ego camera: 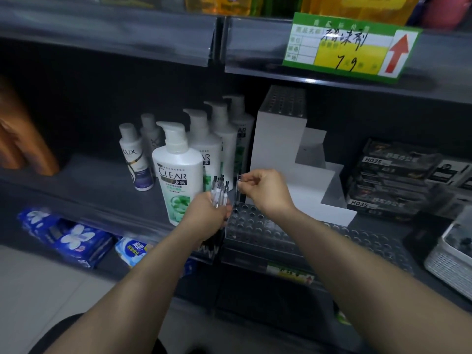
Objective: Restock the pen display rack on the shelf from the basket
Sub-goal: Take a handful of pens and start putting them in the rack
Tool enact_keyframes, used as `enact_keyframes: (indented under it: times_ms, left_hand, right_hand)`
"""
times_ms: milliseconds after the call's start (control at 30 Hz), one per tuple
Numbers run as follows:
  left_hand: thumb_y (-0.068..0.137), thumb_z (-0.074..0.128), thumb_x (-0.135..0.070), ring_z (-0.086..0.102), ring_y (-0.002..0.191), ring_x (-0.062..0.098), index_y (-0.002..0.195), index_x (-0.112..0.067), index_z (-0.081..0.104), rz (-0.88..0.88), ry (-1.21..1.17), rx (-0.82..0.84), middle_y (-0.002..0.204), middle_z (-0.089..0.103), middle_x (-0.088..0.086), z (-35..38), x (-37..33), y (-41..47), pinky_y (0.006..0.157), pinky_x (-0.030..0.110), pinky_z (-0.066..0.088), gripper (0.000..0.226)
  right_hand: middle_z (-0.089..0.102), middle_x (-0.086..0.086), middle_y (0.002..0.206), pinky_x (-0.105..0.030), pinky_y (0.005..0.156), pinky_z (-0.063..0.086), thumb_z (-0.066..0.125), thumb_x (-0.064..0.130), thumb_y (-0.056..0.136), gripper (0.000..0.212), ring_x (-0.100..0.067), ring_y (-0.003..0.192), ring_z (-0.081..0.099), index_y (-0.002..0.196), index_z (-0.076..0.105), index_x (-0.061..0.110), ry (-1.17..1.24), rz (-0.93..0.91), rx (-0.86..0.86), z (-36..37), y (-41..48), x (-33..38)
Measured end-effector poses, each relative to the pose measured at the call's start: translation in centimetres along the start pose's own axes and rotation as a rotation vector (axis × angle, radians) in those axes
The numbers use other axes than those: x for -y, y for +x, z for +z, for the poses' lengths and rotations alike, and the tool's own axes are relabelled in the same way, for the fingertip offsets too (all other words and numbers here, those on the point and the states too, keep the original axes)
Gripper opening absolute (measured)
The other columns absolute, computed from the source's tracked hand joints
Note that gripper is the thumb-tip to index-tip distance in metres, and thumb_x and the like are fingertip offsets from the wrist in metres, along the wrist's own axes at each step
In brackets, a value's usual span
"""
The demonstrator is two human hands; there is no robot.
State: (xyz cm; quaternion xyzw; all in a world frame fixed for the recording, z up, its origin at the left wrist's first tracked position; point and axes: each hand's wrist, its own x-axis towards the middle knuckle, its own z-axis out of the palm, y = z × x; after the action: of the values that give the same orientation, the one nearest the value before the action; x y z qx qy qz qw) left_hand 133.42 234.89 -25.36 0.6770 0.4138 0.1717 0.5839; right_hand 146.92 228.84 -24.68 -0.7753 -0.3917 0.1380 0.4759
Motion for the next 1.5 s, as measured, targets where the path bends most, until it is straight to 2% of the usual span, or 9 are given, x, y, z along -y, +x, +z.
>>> enact_keyframes:
  times_ms: [167, 500, 767, 900, 967, 1067, 1200, 1333, 1500]
  left_hand:
    - [0.094, 0.055, -0.004, 0.067, 0.097, 0.034, 0.089, -0.012, 0.062, 0.004, 0.005, 0.001, 0.097, 0.070, 0.017, 0.0, 0.3, 0.3, 0.086, 0.051, 0.056, 0.011]
    - [0.094, 0.053, 0.001, 0.066, 0.088, 0.025, 0.092, -0.010, 0.060, -0.003, -0.066, 0.024, 0.093, 0.069, 0.011, -0.2, 0.7, 0.6, 0.085, 0.044, 0.057, 0.014]
    - [0.089, 0.064, -0.001, 0.074, 0.076, 0.019, 0.112, -0.003, 0.057, -0.071, -0.309, 0.140, 0.099, 0.071, 0.017, -0.9, -0.1, -1.0, 0.065, 0.028, 0.060, 0.024]
    - [0.087, 0.066, -0.002, 0.074, 0.083, 0.023, 0.112, 0.000, 0.058, -0.099, -0.370, 0.261, 0.094, 0.074, 0.018, -0.6, -0.4, -1.8, 0.070, 0.030, 0.060, 0.026]
    - [0.085, 0.066, -0.002, 0.073, 0.082, 0.022, 0.112, 0.001, 0.057, -0.095, -0.373, 0.299, 0.092, 0.074, 0.018, -0.3, -0.5, -2.2, 0.071, 0.030, 0.061, 0.028]
    - [0.088, 0.063, -0.001, 0.073, 0.078, 0.020, 0.112, 0.000, 0.058, -0.082, -0.368, 0.333, 0.093, 0.073, 0.018, 0.0, -0.7, -2.6, 0.069, 0.029, 0.061, 0.025]
    - [0.094, 0.056, 0.000, 0.071, 0.082, 0.023, 0.109, -0.001, 0.059, -0.062, -0.314, 0.339, 0.095, 0.073, 0.017, 0.3, -0.5, -2.8, 0.076, 0.033, 0.059, 0.016]
    - [0.096, 0.051, 0.002, 0.067, 0.074, 0.022, 0.108, 0.001, 0.056, -0.073, -0.306, 0.241, 0.095, 0.070, 0.017, -0.2, -0.9, -2.2, 0.068, 0.032, 0.058, 0.014]
    - [0.097, 0.052, -0.006, 0.069, 0.067, 0.017, 0.139, 0.002, 0.030, -0.105, -0.322, 0.175, 0.090, 0.075, 0.014, -0.9, -0.8, -1.5, 0.061, 0.028, 0.059, 0.048]
  right_hand:
    - [0.067, 0.000, 0.081, -0.035, 0.085, 0.057, 0.070, 0.014, 0.086, 0.018, -0.018, 0.081, 0.068, 0.101, 0.071, 0.004, 0.002, 0.022, -0.017, 0.2, 0.2, -0.2]
    - [0.069, -0.003, 0.084, -0.037, 0.086, 0.056, 0.070, 0.015, 0.086, 0.019, -0.020, 0.084, 0.067, 0.102, 0.070, 0.005, -0.020, 0.041, -0.007, 0.0, -0.4, -0.1]
    - [0.064, 0.002, 0.080, -0.024, 0.072, 0.053, 0.068, 0.014, 0.087, 0.017, -0.013, 0.075, 0.061, 0.103, 0.069, 0.008, -0.025, 0.062, -0.002, -1.5, -1.8, -0.2]
    - [0.066, 0.006, 0.080, -0.011, 0.061, 0.046, 0.068, 0.019, 0.088, 0.010, 0.000, 0.066, 0.057, 0.095, 0.071, 0.012, 0.087, 0.059, 0.077, -2.2, -3.0, 0.6]
    - [0.069, 0.006, 0.083, -0.010, 0.064, 0.046, 0.067, 0.020, 0.089, 0.013, 0.003, 0.067, 0.059, 0.096, 0.072, 0.010, 0.149, 0.089, 0.135, -2.6, -3.4, 0.8]
    - [0.069, -0.002, 0.087, -0.015, 0.070, 0.049, 0.069, 0.015, 0.086, 0.015, -0.006, 0.072, 0.060, 0.097, 0.071, 0.005, 0.182, 0.136, 0.205, -3.2, -3.8, 0.9]
    - [0.064, -0.006, 0.073, -0.017, 0.056, 0.046, 0.069, 0.014, 0.086, 0.010, -0.007, 0.057, 0.054, 0.088, 0.069, 0.004, 0.188, 0.194, 0.227, -4.0, -4.1, 0.9]
    - [0.066, -0.012, 0.074, -0.021, 0.053, 0.050, 0.061, 0.009, 0.091, 0.010, -0.015, 0.061, 0.060, 0.094, 0.064, 0.000, 0.311, 0.197, 0.105, -6.1, -3.5, 1.7]
    - [0.070, -0.004, 0.076, -0.038, 0.078, 0.058, 0.064, 0.016, 0.090, 0.006, -0.023, 0.075, 0.068, 0.084, 0.064, 0.015, 0.164, 0.058, -0.199, -6.9, -2.0, 1.5]
